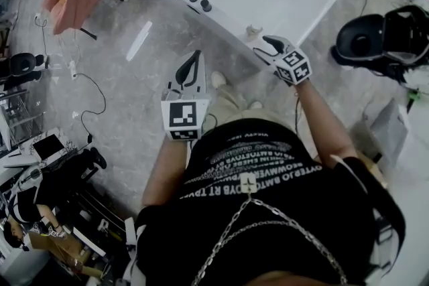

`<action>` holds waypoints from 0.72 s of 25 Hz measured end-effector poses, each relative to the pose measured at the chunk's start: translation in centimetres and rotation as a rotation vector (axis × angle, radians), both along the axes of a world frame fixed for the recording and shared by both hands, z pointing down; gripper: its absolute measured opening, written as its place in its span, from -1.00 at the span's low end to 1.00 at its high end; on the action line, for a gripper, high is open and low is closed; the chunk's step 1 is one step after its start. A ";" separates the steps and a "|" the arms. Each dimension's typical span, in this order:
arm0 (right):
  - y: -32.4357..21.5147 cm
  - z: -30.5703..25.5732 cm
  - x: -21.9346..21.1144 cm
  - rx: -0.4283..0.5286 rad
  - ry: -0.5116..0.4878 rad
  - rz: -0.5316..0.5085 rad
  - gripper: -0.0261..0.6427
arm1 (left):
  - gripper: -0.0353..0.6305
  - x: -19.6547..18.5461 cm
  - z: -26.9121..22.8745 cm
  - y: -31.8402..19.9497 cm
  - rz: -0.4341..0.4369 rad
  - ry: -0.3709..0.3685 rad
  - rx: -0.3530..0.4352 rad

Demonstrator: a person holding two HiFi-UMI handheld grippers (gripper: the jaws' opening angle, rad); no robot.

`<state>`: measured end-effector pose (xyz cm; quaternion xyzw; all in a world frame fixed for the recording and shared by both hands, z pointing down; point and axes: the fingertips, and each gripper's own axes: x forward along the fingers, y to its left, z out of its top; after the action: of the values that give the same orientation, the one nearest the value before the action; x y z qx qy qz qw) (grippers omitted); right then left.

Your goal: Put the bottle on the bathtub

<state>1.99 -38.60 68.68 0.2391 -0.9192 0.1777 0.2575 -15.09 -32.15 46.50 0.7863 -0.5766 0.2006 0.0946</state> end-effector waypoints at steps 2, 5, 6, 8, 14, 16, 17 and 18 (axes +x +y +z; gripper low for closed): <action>0.5 -3.5 0.4 0.062 -0.064 0.000 -0.28 | -0.90 0.7 -1.4 -0.4 -0.001 0.018 0.049; 0.9 -9.5 1.4 0.166 -0.165 0.015 -0.30 | -0.90 2.4 -3.6 -1.0 0.021 0.052 0.125; 1.1 -11.3 1.9 0.198 -0.188 0.030 -0.38 | -0.90 2.9 -4.3 -1.1 0.023 0.072 0.141; 1.3 -14.4 2.9 0.246 -0.218 0.069 -0.59 | -0.90 3.8 -5.0 -1.1 0.026 0.113 0.155; 3.6 -21.4 6.3 0.346 -0.269 0.105 -0.85 | -0.90 6.8 -6.2 0.1 0.092 0.073 0.210; 5.0 -23.0 7.0 0.364 -0.275 0.095 -0.88 | -0.90 7.5 -7.1 1.1 0.089 0.069 0.239; 5.7 -23.8 7.3 0.372 -0.280 0.088 -0.89 | -0.90 7.7 -7.5 1.7 0.081 0.065 0.247; 6.5 -24.6 7.5 0.378 -0.286 0.082 -0.90 | -0.90 7.9 -7.8 2.2 0.072 0.063 0.249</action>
<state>9.53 -32.13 44.09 0.2927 -0.9527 0.0448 0.0679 -7.17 -29.90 38.73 0.8181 -0.5652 0.1062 0.0070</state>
